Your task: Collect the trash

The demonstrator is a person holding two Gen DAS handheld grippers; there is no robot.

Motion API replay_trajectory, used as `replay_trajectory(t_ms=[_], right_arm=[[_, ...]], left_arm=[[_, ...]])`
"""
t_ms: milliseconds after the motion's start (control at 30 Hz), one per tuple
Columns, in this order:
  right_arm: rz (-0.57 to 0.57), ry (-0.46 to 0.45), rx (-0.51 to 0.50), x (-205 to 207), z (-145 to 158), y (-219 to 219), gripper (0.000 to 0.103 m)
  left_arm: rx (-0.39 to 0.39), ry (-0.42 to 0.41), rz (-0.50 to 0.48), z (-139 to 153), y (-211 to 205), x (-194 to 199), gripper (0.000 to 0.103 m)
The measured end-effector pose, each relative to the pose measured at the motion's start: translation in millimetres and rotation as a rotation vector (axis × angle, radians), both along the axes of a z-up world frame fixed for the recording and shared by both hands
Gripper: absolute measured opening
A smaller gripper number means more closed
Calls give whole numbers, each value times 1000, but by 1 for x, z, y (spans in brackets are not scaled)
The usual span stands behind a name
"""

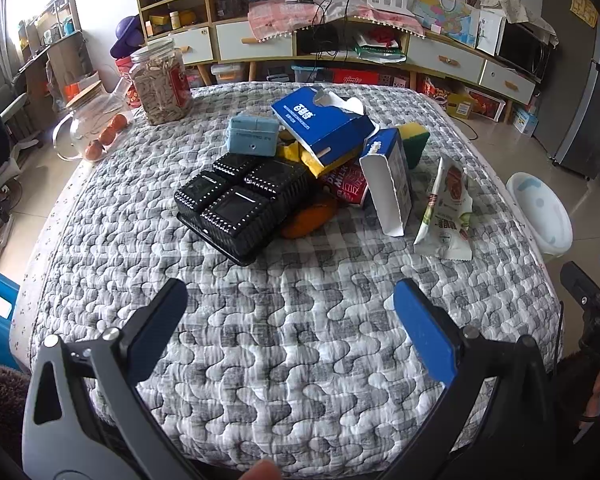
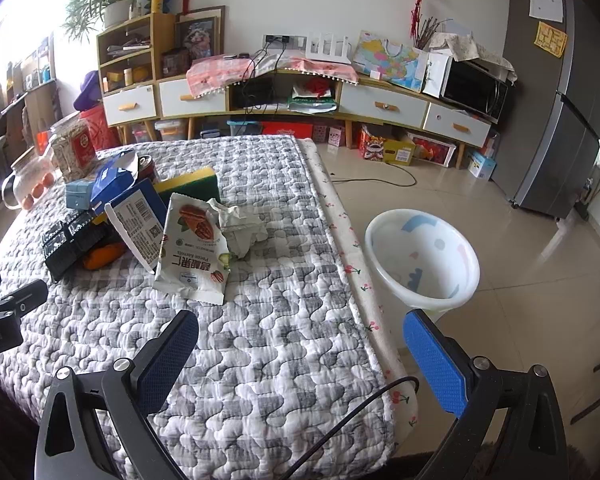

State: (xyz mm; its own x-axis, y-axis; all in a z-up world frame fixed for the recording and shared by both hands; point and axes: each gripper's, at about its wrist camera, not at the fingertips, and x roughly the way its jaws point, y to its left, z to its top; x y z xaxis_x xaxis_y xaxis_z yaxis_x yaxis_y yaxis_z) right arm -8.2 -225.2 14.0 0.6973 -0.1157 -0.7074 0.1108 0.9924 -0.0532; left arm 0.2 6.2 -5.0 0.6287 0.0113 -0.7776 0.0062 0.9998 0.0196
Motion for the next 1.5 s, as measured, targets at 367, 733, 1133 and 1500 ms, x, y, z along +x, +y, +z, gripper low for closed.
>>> replay_trajectory(t_ms=[367, 733, 1133, 1500], right_arm=[[1, 0, 2, 0, 0, 0, 103], [1, 2, 5, 0, -1, 0, 103], [1, 2, 7, 1, -1, 0, 103], [-9, 4, 14, 1, -4, 0, 103]], left_arm=[[1, 4, -2, -2, -1, 0, 102], [3, 3, -1, -2, -1, 0, 102], [2, 2, -2, -2, -1, -1, 102], [-1, 2, -2, -3, -2, -2, 102]])
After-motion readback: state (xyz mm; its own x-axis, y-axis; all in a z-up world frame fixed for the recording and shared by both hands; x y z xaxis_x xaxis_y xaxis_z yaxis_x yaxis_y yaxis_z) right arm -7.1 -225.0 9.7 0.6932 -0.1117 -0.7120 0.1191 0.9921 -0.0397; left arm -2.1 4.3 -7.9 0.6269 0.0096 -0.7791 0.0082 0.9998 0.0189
